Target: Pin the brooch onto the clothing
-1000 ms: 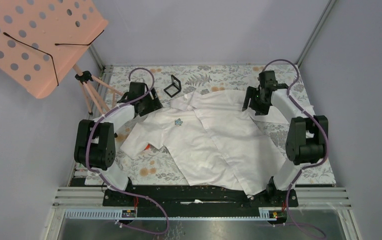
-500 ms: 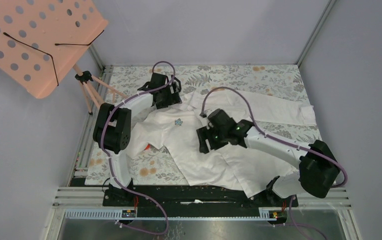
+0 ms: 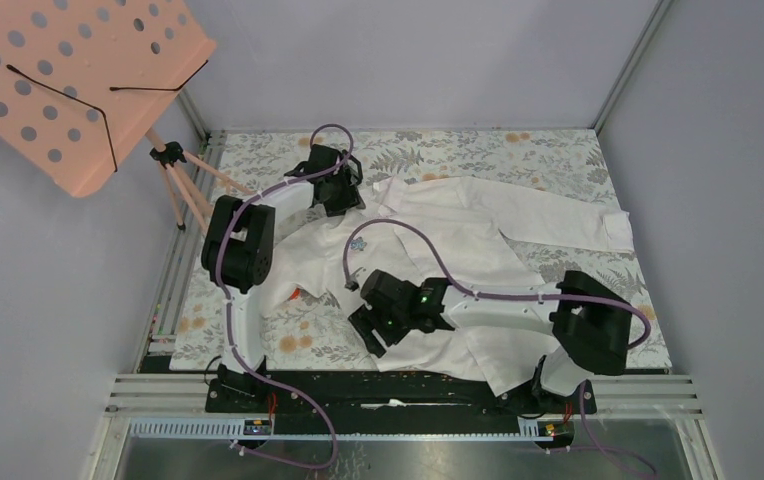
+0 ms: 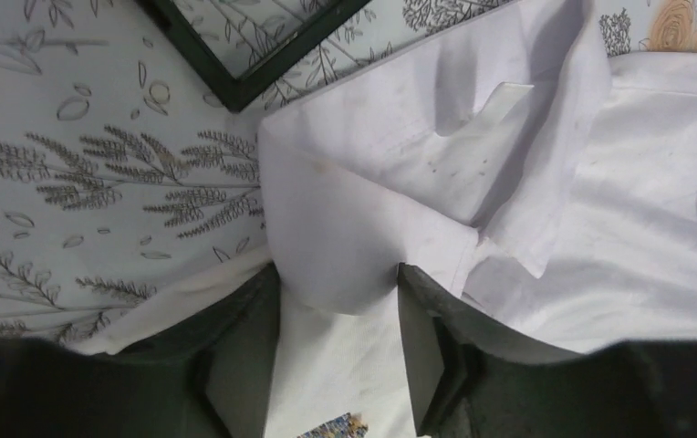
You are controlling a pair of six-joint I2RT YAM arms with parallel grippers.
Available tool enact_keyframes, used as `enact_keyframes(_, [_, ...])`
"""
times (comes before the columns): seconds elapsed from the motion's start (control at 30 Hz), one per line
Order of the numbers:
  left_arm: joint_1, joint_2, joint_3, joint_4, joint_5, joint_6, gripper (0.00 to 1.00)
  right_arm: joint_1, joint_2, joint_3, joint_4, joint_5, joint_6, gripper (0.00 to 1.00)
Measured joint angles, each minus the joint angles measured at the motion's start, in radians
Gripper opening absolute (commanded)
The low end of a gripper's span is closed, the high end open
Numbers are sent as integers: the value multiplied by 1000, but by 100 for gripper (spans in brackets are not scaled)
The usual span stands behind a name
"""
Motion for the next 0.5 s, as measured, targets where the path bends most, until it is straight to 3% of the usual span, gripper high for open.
enact_keyframes(0.4, [6, 82, 95, -20, -2, 6, 24, 102, 180, 125, 3, 146, -41, 70])
enact_keyframes(0.5, [11, 93, 108, -21, 0, 7, 24, 113, 225, 154, -6, 176, -47, 60])
